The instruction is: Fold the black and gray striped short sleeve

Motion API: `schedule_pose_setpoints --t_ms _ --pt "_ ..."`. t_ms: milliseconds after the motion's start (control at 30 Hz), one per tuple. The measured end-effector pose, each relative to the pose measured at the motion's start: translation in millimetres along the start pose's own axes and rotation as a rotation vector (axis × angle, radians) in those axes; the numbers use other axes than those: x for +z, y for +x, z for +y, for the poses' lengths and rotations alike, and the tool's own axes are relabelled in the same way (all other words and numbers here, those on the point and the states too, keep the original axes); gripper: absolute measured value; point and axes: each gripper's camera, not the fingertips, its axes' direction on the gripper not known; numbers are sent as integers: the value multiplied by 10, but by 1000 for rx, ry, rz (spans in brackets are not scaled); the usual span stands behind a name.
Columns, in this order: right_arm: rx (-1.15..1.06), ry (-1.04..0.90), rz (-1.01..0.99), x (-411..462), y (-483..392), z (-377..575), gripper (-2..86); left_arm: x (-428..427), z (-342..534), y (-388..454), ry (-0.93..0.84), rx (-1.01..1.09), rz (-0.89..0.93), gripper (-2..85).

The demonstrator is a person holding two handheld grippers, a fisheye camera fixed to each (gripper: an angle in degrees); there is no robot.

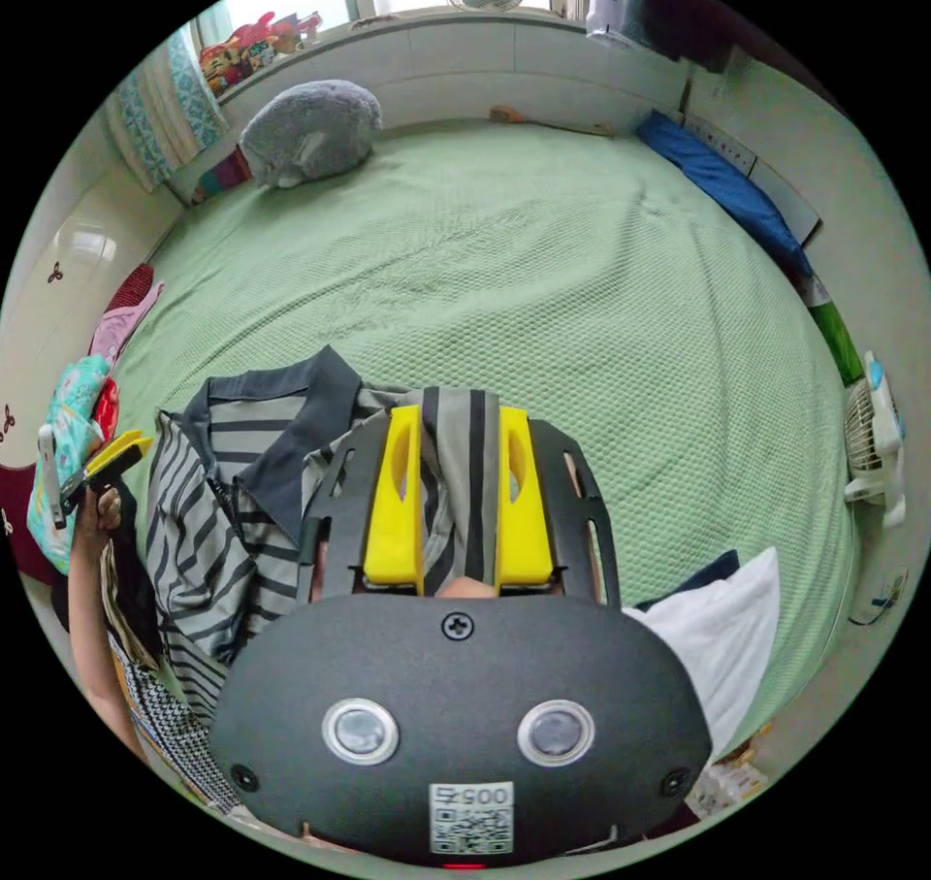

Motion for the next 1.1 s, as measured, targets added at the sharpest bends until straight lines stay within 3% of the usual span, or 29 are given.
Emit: schedule_pose_setpoints --t_ms 233,500,600,733,867,1100 --pt "-14 -80 47 324 -46 -136 78 65 -135 218 -24 82 -70 157" --pt "34 44 63 45 -198 14 1 -138 -104 734 -23 145 -200 38" --pt "-13 98 126 -256 -328 23 -2 -403 -87 816 21 153 -285 27" --pt "-21 184 132 -817 -451 -100 -4 -946 -193 857 95 113 -257 16" --pt "-7 326 178 -1409 -658 -289 -5 -1521 -352 1109 224 176 -443 14" --pt "26 483 160 -2050 -890 -300 -3 -2158 -350 1187 348 111 -447 17"
